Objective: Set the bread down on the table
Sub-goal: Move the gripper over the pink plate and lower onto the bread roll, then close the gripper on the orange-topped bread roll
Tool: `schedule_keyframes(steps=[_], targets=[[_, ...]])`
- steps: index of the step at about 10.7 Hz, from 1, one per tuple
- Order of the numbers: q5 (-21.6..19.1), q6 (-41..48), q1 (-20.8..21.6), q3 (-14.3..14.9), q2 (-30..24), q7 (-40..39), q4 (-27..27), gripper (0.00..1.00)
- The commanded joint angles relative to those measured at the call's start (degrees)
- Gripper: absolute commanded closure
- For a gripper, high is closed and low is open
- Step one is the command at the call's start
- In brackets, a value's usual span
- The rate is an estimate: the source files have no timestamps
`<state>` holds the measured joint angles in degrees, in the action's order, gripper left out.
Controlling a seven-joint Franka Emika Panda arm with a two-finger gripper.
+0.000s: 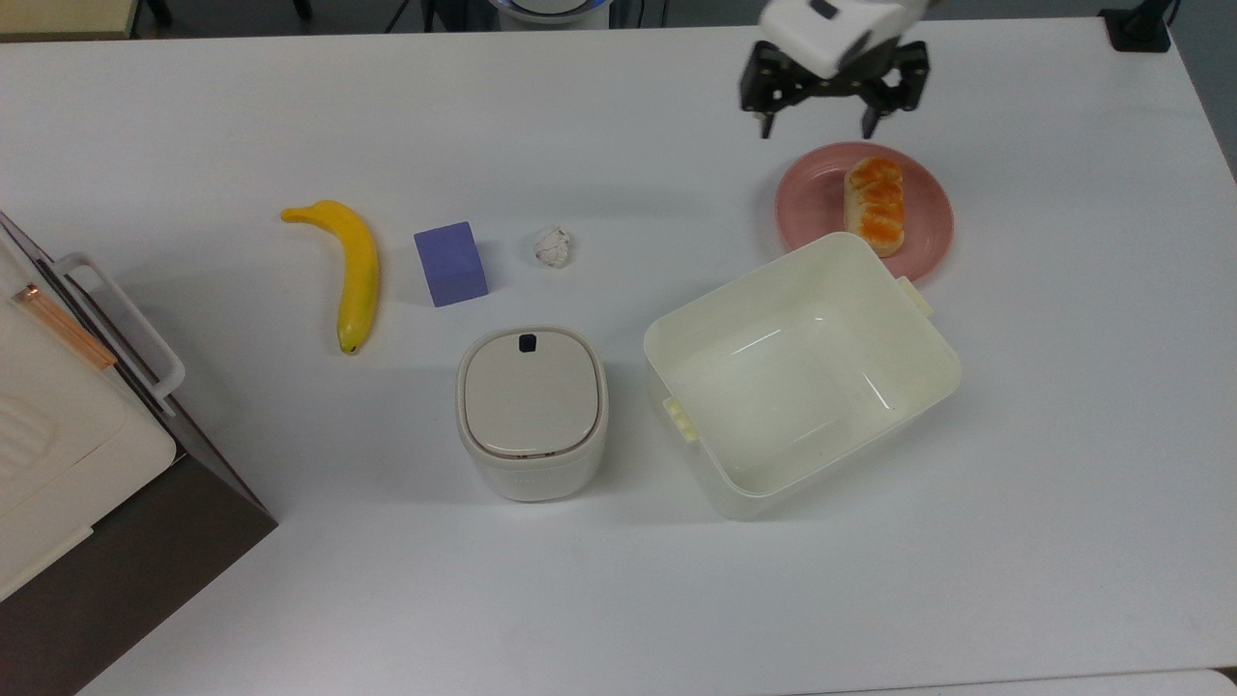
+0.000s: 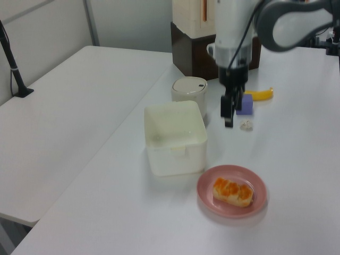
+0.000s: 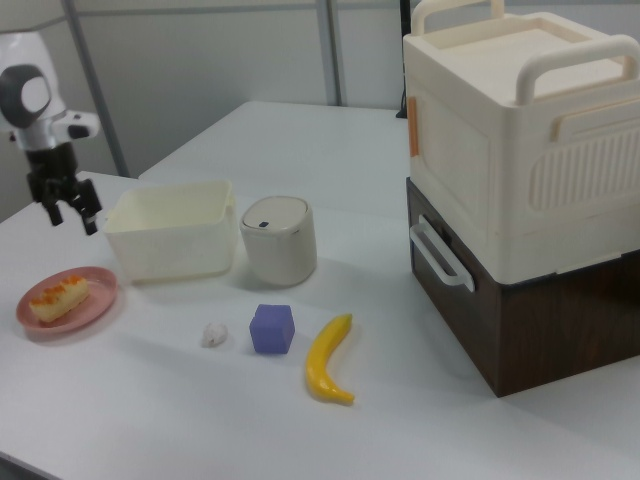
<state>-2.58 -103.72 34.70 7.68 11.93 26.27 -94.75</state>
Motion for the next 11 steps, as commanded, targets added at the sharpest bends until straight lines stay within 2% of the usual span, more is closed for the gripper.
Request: schedule_keyframes(steps=[1,4,6,7,8,9,11], targets=[[-1.0,-3.8,6.2,1.2,5.0,5.0,-0.2,0.00],[-0.4,-8.5,8.7,1.2,11.5,9.0,-0.2,0.00],[0.2,-9.7,9.9,1.2,13.8,9.8,-0.3,0.00],[0.6,-10.1,10.2,1.2,14.4,9.8,-0.3,0.04],[0.9,-11.0,10.5,1.2,14.7,9.9,-0.3,0.16],[1.0,-11.0,10.5,1.2,15.0,9.9,-0.3,0.33],[1.0,-11.0,9.8,1.2,14.7,9.2,-0.3,0.75]])
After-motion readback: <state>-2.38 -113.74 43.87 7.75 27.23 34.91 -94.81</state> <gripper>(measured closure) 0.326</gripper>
